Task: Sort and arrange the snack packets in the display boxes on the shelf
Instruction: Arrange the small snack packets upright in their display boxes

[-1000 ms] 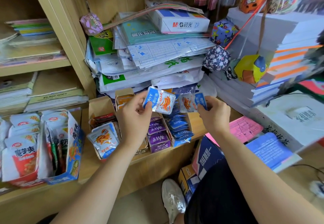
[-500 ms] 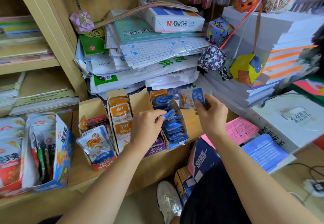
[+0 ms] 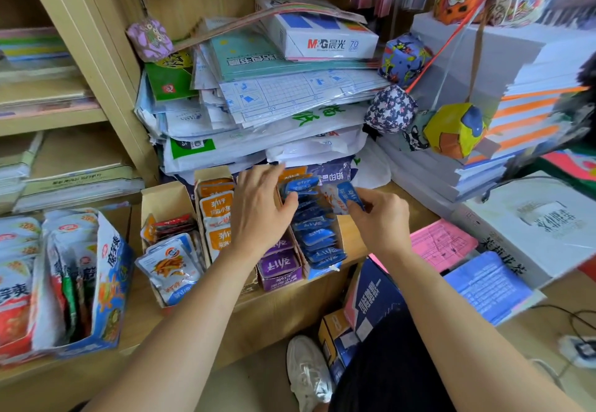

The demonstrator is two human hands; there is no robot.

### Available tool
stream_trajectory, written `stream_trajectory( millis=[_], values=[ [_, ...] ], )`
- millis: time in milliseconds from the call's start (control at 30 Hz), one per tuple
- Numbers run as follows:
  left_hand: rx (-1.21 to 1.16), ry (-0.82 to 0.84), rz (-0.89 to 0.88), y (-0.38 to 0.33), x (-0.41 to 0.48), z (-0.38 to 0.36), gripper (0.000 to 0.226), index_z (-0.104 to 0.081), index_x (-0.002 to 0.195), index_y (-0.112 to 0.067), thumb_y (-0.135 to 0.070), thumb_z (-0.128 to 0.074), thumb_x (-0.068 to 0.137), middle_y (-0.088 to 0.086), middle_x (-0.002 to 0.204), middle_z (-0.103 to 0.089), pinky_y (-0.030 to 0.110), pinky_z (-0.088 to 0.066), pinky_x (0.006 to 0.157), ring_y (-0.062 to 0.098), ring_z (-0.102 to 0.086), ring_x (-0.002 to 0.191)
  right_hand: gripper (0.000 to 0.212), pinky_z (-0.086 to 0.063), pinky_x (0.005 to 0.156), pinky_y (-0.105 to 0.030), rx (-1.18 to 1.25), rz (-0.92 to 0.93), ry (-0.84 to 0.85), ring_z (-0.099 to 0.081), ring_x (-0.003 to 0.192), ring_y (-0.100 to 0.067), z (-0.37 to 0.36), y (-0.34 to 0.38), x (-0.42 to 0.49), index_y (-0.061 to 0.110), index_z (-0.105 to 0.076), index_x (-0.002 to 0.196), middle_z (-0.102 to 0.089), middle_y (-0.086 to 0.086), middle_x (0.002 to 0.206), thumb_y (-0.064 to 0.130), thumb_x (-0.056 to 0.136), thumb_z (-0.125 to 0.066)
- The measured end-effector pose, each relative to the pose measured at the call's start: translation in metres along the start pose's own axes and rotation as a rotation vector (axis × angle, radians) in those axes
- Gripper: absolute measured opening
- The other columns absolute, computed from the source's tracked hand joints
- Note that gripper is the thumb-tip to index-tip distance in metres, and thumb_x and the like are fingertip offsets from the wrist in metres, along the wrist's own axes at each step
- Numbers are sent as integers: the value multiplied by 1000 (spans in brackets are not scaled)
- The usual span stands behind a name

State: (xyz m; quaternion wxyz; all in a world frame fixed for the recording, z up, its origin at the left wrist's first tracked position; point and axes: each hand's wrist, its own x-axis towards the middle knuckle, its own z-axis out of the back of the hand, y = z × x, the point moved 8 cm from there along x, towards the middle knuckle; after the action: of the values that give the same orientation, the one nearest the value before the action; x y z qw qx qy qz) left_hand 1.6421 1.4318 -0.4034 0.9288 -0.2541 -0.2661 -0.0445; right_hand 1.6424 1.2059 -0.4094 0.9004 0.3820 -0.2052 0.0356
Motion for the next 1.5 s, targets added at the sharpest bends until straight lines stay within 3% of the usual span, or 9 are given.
stream_trajectory(
  millis=[100,400,467,533,733,1033,1167,1333,1500],
  values=[
    [65,274,-4,0,3,-29,60,-44,150,-20,-45,-56,97,-3,154,-44,39,-27,115,20,-32,141,13,-42,54,-37,-58,-38,85,-57,65,-30,-13,-7,4,7,-72,82,-65,-8,65,12,89,-62],
    [-45,315,-24,12,-10,-30,25,-73,116,-36,-37,-66,93,-8,156,-42,42,-27,116,18,-34,140,25,-34,55,-33,-139,-133,296,-53,72,-29,-51,-18,11,5,-62,86,-58,-6,72,24,99,-52],
    [-62,344,-28,13,-10,-32,25,-73,116,-37,-37,-66,92,-10,158,-38,44,-27,117,16,-32,141,29,-42,74,-33,-11,-105,296,-57,98,-27,-51,-10,11,11,-63,121,-64,-7,102,30,102,-51],
    [-66,359,-42,14,-8,-33,25,-74,115,-36,-38,-66,91,-12,160,-34,45,-27,116,15,-29,141,54,-35,104,-30,110,-10,345,-44,130,-23,-55,5,8,22,-35,154,-52,-5,138,36,103,-49],
    [-76,341,-114,8,-11,-28,48,-72,122,-31,-51,-45,87,-8,155,-42,40,-34,116,11,-37,143,73,-18,120,-48,-85,97,536,-6,150,-27,-86,20,-5,47,-9,156,3,0,167,56,96,-51],
    [-319,163,47,23,-4,-12,21,-78,104,-29,-19,-65,92,-19,101,-66,27,-50,90,-3,-60,98,63,-28,117,-49,-189,105,506,-14,149,-25,-92,26,-6,36,-29,155,-1,6,167,57,97,-45],
    [-204,3,19,24,19,-3,24,-74,115,-24,-26,-71,91,-10,110,-71,43,-49,98,10,-59,104,63,-34,113,-49,-206,113,504,-26,146,-26,-87,20,-9,37,-33,153,-2,7,167,58,95,-47],
    [93,256,23,32,42,-35,62,-55,142,-27,-52,-69,88,-6,139,-58,37,-34,98,23,-39,122,57,-38,109,-46,-196,96,478,-34,142,-24,-80,23,-8,36,-46,146,-13,11,166,56,93,-53],
    [135,123,-17,30,56,-34,20,-76,103,-37,-47,-73,86,-15,114,-70,40,-34,88,19,-46,109,55,-33,108,-45,-233,76,489,-36,140,-25,-80,28,-7,36,-46,144,-15,15,165,55,93,-53]
  ],
)
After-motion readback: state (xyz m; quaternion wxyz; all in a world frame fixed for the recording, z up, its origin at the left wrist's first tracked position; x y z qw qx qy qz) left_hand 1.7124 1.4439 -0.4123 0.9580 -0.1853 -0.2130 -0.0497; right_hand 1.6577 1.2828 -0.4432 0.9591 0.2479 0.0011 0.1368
